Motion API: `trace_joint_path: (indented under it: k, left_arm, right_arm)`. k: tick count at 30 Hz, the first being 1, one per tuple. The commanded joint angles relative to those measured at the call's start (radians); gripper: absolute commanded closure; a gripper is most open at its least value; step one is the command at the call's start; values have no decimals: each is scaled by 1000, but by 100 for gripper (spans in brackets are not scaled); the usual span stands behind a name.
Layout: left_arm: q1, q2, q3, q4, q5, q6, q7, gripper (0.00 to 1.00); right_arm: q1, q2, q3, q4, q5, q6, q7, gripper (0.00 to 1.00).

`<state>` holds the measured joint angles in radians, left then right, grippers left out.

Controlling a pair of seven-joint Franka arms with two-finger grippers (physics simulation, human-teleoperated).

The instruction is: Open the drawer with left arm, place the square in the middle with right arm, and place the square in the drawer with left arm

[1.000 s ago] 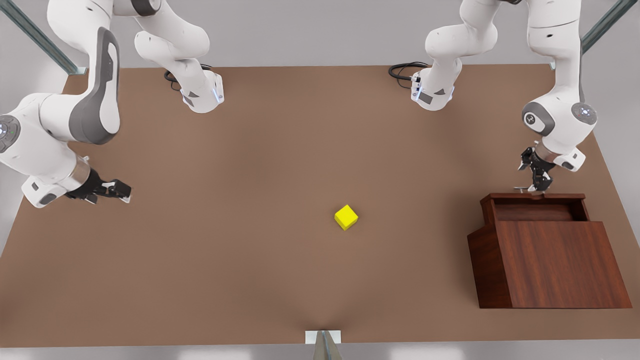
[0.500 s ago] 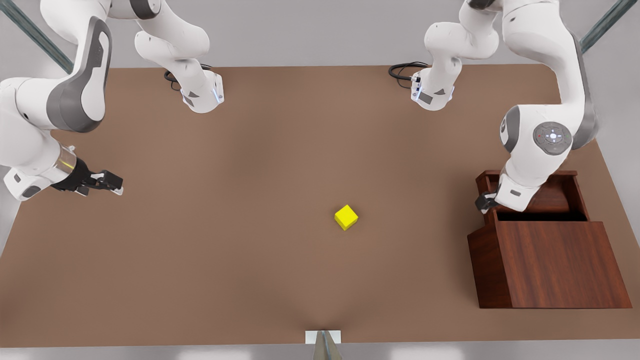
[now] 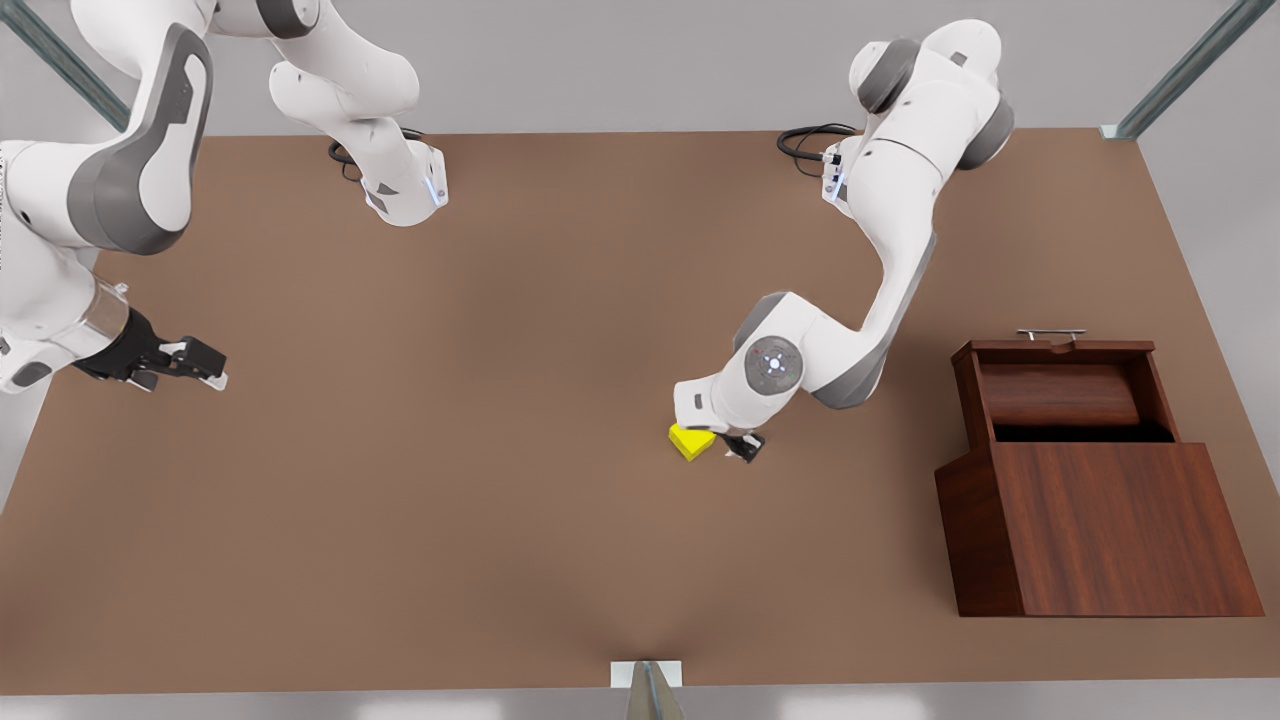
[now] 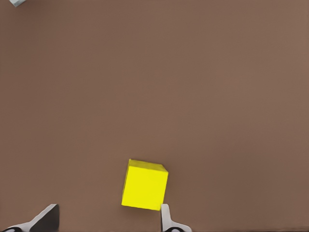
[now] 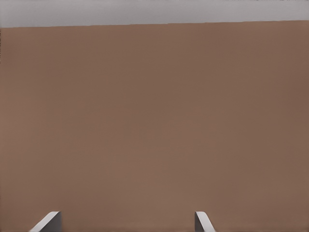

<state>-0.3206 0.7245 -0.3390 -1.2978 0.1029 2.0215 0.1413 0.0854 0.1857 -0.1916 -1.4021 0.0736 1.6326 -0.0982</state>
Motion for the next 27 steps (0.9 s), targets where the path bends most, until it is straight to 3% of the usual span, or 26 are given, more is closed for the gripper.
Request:
trace_joint_path:
  k: [1, 5, 27]
  left_arm:
    - [-6, 10, -2, 0, 49, 2, 7, 0]
    - [-32, 58, -2, -9, 172, 79, 37, 0]
    - [-55, 111, 9, -153, 186, 140, 52, 0]
  right_arm:
    - [-1, 0, 0, 0, 0, 0, 0, 0]
    - [-1, -2, 1, 0, -2, 0, 0, 0]
    - [-7, 0, 0, 14, -2, -5, 5, 0]
